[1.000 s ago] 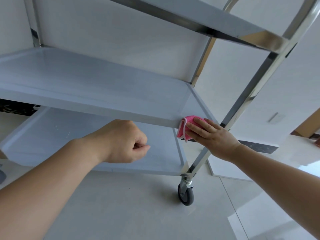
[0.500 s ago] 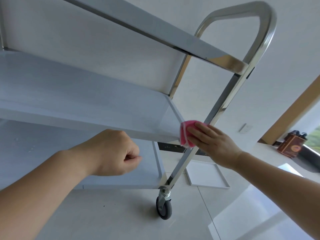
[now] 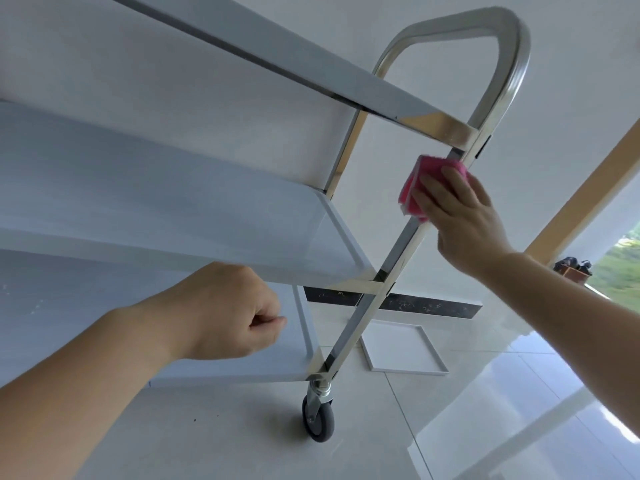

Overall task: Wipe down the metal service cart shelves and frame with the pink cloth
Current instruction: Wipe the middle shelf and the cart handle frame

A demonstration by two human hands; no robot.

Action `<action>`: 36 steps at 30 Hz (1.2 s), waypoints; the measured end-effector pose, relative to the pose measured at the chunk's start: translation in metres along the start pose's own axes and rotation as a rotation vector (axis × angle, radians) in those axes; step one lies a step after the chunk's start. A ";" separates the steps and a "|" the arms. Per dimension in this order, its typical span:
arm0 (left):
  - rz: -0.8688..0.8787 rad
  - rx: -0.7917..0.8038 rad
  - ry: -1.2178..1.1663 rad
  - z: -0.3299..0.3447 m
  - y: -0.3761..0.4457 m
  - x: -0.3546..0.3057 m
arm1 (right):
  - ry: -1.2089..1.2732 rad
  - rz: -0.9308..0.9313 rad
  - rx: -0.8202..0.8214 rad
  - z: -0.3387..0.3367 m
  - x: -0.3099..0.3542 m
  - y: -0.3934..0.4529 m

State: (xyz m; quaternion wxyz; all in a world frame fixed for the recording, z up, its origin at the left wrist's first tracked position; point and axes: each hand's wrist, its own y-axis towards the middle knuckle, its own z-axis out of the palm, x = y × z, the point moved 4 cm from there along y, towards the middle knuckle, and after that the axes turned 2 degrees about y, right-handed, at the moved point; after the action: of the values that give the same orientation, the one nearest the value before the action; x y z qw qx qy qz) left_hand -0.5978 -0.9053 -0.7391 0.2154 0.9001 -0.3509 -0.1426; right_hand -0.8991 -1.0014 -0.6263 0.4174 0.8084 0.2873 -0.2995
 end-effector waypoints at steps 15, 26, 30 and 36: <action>0.018 0.013 0.011 0.010 -0.002 0.003 | -0.042 -0.209 0.150 0.052 0.080 -0.062; -0.005 -0.011 -0.048 0.004 -0.003 0.005 | -0.037 -0.027 -0.079 -0.010 -0.019 0.014; -0.018 -0.080 -0.084 -0.008 -0.002 0.003 | 0.105 -0.003 -0.137 -0.029 0.004 0.019; -0.223 -0.292 -0.462 -0.021 -0.003 0.012 | 0.382 -0.432 -0.183 -0.063 0.117 0.017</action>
State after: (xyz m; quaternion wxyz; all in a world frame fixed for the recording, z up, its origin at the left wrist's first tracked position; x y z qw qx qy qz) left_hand -0.5790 -0.9061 -0.7238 0.2402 0.8363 -0.2653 -0.4154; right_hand -0.7956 -0.9314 -0.6728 0.3533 0.7293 0.5519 -0.1967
